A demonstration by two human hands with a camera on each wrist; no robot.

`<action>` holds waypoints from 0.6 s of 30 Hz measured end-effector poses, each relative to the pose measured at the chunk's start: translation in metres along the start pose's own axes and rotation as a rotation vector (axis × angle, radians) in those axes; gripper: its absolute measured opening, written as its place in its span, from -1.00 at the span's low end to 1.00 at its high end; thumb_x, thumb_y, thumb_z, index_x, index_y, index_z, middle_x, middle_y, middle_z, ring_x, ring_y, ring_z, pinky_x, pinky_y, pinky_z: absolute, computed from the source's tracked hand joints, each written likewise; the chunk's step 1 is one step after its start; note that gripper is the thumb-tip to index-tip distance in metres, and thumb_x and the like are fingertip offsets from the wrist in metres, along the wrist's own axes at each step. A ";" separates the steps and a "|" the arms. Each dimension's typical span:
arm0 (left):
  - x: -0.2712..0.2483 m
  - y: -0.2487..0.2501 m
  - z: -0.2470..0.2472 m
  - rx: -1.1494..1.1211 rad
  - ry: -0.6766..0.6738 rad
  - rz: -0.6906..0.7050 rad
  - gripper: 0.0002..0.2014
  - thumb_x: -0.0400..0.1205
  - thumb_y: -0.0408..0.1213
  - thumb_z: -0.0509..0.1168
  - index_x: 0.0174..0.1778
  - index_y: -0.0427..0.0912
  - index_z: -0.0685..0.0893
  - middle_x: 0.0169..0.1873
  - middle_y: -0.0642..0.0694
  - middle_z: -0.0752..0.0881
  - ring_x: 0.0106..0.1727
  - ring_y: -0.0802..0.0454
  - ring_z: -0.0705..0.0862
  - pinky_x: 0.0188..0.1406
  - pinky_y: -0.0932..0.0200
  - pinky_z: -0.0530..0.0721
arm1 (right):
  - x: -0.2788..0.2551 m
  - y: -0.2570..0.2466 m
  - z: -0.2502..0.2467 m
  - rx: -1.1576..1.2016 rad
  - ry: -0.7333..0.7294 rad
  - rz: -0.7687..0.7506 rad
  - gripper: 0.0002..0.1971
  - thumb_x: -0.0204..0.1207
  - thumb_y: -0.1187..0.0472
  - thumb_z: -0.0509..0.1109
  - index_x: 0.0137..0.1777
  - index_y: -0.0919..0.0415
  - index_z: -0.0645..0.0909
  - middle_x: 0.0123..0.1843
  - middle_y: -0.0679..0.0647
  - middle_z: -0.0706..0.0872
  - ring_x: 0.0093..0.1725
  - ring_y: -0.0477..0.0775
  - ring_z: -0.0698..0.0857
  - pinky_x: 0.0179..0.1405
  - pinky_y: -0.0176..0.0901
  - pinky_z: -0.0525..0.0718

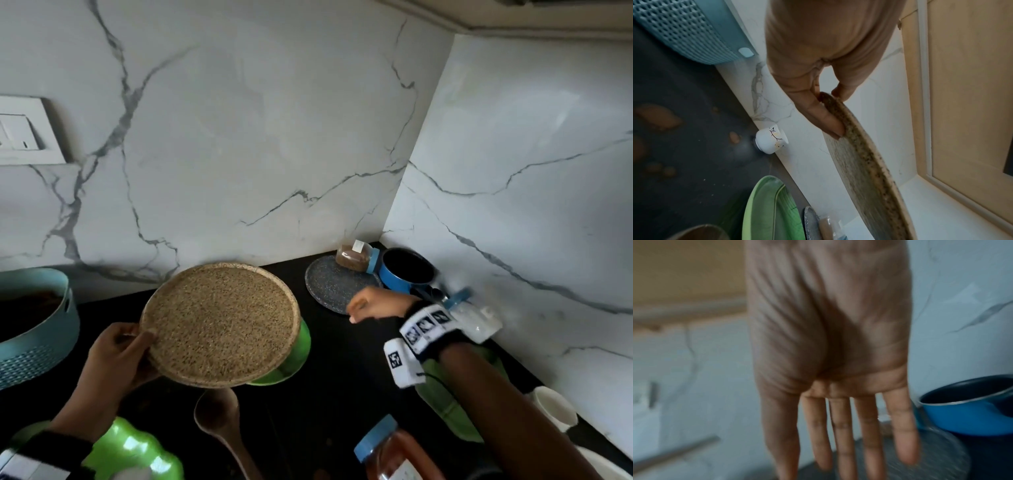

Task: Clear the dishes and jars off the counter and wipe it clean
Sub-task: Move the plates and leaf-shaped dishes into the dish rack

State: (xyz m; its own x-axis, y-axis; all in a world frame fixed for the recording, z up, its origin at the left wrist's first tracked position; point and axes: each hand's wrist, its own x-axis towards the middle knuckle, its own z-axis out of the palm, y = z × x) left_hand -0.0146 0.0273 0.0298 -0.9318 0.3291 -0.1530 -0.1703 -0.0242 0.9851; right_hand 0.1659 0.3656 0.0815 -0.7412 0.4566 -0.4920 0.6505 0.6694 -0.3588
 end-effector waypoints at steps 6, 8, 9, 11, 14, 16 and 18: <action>-0.002 0.000 -0.015 -0.081 0.043 -0.082 -0.87 0.65 -0.47 0.19 -0.23 -0.29 0.48 -0.32 -0.28 0.53 -0.70 0.19 0.61 -0.78 0.23 0.61 | 0.099 0.016 0.019 -0.408 0.277 0.099 -0.61 0.60 0.10 0.21 0.39 0.21 0.54 0.41 0.14 0.55 0.45 0.21 0.47 0.49 0.03 0.30; -0.001 0.001 -0.020 -0.091 0.065 -0.101 -0.88 0.65 -0.48 0.19 -0.22 -0.31 0.48 -0.34 -0.30 0.53 -0.69 0.09 0.62 -0.78 0.19 0.61 | 0.114 0.014 0.025 -0.568 0.205 0.116 -0.59 0.59 0.10 0.24 0.42 0.20 0.50 0.46 0.10 0.51 0.45 0.23 0.46 0.47 0.07 0.33; 0.000 0.001 -0.023 -0.093 0.071 -0.110 -0.89 0.65 -0.48 0.20 -0.21 -0.33 0.48 -0.35 -0.32 0.53 -0.68 0.05 0.62 -0.77 0.17 0.62 | 0.119 0.013 0.027 -0.637 0.155 0.130 -0.59 0.59 0.12 0.28 0.40 0.24 0.51 0.44 0.13 0.52 0.43 0.24 0.48 0.43 0.07 0.38; 0.001 -0.001 -0.027 -0.102 0.086 -0.127 -0.90 0.64 -0.48 0.19 -0.19 -0.36 0.48 -0.35 -0.33 0.54 -0.67 0.00 0.62 -0.76 0.14 0.63 | 0.128 0.009 0.032 -0.711 0.108 0.128 -0.56 0.57 0.15 0.34 0.41 0.28 0.48 0.44 0.21 0.53 0.42 0.27 0.50 0.39 0.09 0.46; 0.003 -0.001 -0.030 -0.108 0.096 -0.142 -0.93 0.64 -0.49 0.19 -0.16 -0.39 0.48 -0.37 -0.34 0.54 -0.60 -0.11 0.60 -0.74 0.11 0.63 | 0.136 0.006 0.034 -0.760 0.089 0.073 -0.54 0.55 0.16 0.37 0.42 0.26 0.45 0.43 0.25 0.53 0.41 0.30 0.51 0.38 0.12 0.49; 0.004 -0.003 -0.030 -0.115 0.095 -0.146 -0.88 0.64 -0.49 0.19 -0.22 -0.35 0.48 -0.41 -0.32 0.53 -0.69 0.01 0.61 -0.76 0.13 0.62 | 0.134 0.005 0.036 -0.797 0.120 0.039 -0.56 0.54 0.14 0.36 0.39 0.26 0.48 0.39 0.24 0.56 0.38 0.29 0.53 0.35 0.11 0.51; 0.005 -0.002 -0.028 -0.123 0.086 -0.152 -0.86 0.65 -0.48 0.19 -0.24 -0.32 0.47 -0.41 -0.32 0.52 -0.68 0.01 0.61 -0.76 0.14 0.62 | 0.129 0.004 0.037 -0.794 0.217 0.009 -0.59 0.54 0.12 0.33 0.36 0.25 0.51 0.36 0.22 0.59 0.36 0.28 0.56 0.31 0.08 0.53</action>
State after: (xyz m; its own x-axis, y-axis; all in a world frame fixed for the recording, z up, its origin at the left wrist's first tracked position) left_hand -0.0280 0.0024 0.0244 -0.9155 0.2557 -0.3105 -0.3440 -0.0973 0.9339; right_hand 0.0786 0.4058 -0.0124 -0.8047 0.5129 -0.2991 0.4062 0.8430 0.3527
